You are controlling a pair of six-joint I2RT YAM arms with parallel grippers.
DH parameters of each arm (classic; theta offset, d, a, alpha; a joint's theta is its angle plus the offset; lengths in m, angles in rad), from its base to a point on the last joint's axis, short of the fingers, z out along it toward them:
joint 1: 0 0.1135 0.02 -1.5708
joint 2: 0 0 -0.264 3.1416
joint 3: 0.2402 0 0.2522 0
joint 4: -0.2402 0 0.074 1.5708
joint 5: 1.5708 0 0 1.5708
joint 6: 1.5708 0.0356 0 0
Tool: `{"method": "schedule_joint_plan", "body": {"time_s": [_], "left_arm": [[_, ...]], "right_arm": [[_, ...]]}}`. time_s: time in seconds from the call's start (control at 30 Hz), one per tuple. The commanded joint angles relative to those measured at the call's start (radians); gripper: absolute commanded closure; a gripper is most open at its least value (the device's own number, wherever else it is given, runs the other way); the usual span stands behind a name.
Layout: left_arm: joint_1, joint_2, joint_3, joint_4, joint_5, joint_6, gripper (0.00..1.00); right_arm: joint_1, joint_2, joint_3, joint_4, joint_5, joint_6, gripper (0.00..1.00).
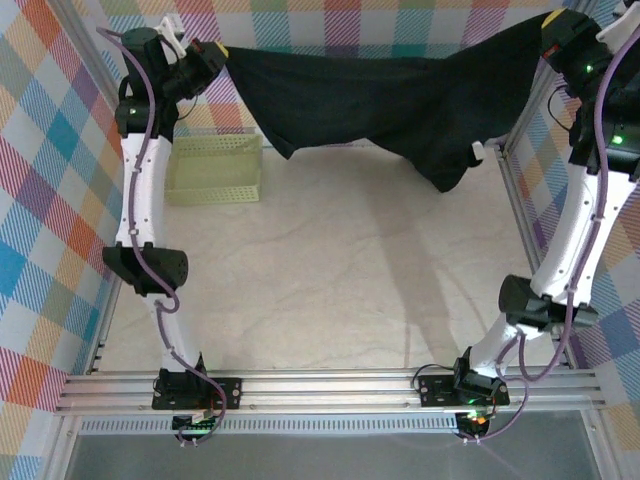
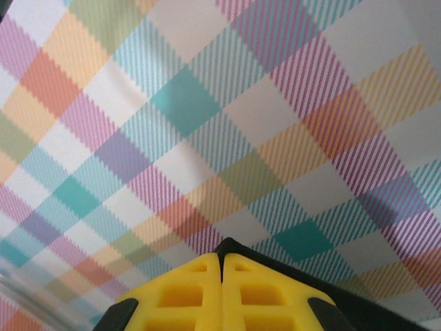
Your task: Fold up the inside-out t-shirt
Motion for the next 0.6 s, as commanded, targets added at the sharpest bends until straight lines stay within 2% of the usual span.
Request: {"method": "schedule_joint_plan", "body": {"time_s": [0.0, 0.07, 0.17, 0.27, 0.37, 0.43, 0.57], "left_arm": [[-0.009, -0.154, -0.216, 0.086, 0.075, 0.128, 1.0], [-0.025, -0.257, -0.405, 0.108, 0.091, 0.178, 1.0], [-0.062, -0.45, -0.791, 0.24, 0.074, 0.21, 1.0], [-0.114, -0.619, -1.118, 0.308, 0.03, 0.212, 1.0], [-0.174, -0.763, -1.406, 0.349, -0.033, 0.177, 1.0], [-0.212, -0.842, -1.57, 0.365, -0.082, 0.147, 1.0], [-0.268, -1.03, -1.818, 0.263, -0.22, 0.104, 1.0]], "right_arm": [[-0.004, -0.141, -0.202, 0.057, -0.075, -0.051, 1.0], [-0.005, -0.245, -0.392, 0.048, -0.07, -0.063, 1.0], [-0.004, -0.4, -0.664, 0.005, -0.075, -0.082, 1.0], [-0.005, -0.543, -0.921, -0.075, -0.064, -0.075, 1.0], [-0.004, -0.717, -1.154, -0.222, 0.07, -0.055, 1.0], [-0.004, -0.816, -1.247, -0.312, 0.168, -0.073, 1.0], [-0.004, -0.989, -1.366, -0.489, 0.349, -0.089, 1.0]]}}
